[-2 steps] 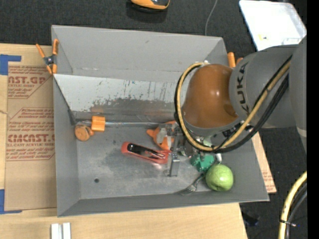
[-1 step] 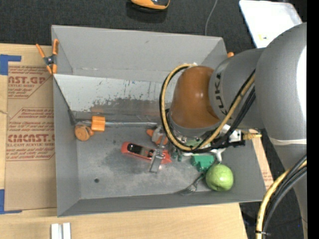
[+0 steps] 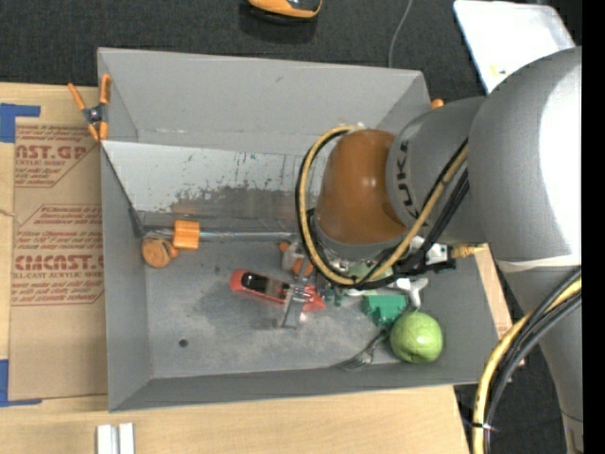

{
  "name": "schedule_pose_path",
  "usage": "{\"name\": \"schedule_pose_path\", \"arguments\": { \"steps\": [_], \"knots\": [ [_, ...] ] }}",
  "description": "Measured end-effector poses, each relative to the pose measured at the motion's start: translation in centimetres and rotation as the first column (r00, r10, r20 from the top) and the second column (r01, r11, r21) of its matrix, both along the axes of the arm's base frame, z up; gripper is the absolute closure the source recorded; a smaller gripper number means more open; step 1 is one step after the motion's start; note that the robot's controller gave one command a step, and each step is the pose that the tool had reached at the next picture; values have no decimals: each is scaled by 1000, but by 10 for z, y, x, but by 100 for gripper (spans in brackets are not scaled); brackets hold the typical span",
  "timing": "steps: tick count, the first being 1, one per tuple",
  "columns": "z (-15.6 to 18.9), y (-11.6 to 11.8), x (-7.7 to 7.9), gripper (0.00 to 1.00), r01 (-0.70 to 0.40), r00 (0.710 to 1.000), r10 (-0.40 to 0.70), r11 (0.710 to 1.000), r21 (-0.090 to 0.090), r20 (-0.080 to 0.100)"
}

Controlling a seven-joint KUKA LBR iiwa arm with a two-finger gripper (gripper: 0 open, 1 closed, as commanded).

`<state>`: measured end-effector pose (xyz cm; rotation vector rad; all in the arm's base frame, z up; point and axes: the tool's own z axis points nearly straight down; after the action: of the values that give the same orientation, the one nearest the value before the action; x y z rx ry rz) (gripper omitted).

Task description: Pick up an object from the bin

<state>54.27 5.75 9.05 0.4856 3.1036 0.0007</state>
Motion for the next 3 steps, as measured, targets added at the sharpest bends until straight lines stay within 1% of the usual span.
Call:
{"name": "schedule_pose_path", "arguments": {
  "steps": [1,2,3],
  "knots": [
    [-7,-4,15,0,-232,973,232,973,1,1],
    [-20,14,39,100,-445,895,445,895,0,6],
    [-20,14,39,100,-445,895,445,895,0,6]
  ]
}}
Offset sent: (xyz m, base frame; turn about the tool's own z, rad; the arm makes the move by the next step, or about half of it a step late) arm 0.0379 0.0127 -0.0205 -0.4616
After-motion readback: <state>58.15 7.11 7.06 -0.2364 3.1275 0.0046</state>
